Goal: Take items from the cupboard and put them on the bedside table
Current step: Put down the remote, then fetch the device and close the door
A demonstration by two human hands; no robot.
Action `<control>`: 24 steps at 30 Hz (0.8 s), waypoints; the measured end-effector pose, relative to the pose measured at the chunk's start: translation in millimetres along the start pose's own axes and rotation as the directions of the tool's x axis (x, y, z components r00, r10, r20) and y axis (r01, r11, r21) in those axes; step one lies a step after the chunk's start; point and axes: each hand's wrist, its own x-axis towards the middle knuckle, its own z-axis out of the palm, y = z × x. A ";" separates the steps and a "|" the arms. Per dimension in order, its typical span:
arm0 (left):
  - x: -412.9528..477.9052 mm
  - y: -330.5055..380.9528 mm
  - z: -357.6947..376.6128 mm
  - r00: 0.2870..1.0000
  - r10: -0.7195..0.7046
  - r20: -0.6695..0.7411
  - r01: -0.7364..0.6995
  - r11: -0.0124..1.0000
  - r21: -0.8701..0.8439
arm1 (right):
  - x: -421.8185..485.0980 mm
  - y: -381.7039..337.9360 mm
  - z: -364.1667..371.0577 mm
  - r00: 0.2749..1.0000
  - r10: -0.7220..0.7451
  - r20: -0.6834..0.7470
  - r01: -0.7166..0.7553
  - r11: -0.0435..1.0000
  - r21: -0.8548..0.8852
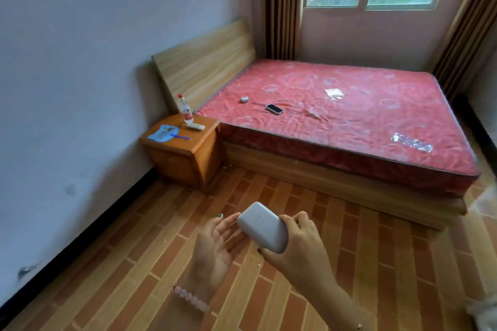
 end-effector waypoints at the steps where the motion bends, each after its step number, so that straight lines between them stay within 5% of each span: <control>1: 6.5 4.2 -1.2 1.000 0.006 -0.020 -0.006 1.000 -0.017 | 9.7 -1.1 4.2 1.000 -0.012 0.014 0.012 1.000 0.003; 14: 137.8 82.0 -50.4 0.990 0.042 -0.138 -0.062 0.987 -0.148 | 155.6 -35.0 102.5 0.981 -0.152 0.121 0.154 0.988 0.000; 24: 281.0 220.0 -76.2 0.991 0.079 -0.112 -0.099 0.978 -0.184 | 335.6 -100.5 175.5 0.972 -0.208 0.108 0.206 0.978 0.029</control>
